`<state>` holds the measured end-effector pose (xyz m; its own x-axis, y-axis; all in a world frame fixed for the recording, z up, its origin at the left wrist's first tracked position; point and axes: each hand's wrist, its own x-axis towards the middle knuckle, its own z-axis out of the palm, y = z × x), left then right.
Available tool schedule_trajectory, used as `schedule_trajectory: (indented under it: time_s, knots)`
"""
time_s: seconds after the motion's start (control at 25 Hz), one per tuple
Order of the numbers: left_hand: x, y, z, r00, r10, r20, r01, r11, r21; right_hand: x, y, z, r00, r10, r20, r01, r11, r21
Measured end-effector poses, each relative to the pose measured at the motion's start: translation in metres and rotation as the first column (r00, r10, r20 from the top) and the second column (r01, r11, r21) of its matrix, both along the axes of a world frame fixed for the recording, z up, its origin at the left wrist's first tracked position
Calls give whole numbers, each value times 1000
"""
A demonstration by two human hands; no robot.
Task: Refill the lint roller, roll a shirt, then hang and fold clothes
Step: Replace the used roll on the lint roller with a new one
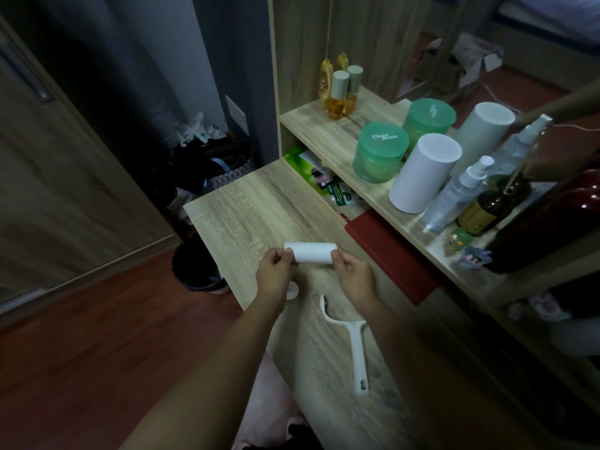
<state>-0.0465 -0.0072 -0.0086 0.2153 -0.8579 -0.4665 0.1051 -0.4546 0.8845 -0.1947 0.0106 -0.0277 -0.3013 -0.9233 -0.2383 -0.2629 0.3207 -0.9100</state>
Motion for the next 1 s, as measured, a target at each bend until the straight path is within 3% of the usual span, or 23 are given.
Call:
schedule_trajectory:
  time_s: [0.16,0.28,0.4,0.52,0.64,0.76,0.84,0.92,1.0]
  knots:
    - [-10,14,10,955,-27,297,83,981,-177,7,6,-7,990,-71,118,64,996,65]
    - [-20,22,18,912,29,409,85,962,-258,17,4,4,952,-153,265,148,988,39]
    - [-23,26,19,852,49,521,123,949,-291,21,0,12,870,-216,444,210,976,64]
    - [-26,33,22,794,36,606,281,863,-419,15,-1,12,755,-172,633,122,985,121]
    - [-24,35,27,803,-50,594,420,755,-504,0,5,4,627,-153,764,59,987,149]
    - [-14,35,25,833,-222,506,464,778,-423,-13,12,-1,650,-170,740,39,981,191]
    - [-3,32,6,738,-206,642,523,777,-351,-19,13,0,678,-200,708,47,972,230]
    - [7,26,-19,497,-304,813,671,729,-138,-26,13,1,711,-195,675,30,968,247]
    - [14,26,-39,283,-423,861,742,665,83,-30,11,2,731,-176,659,23,972,235]
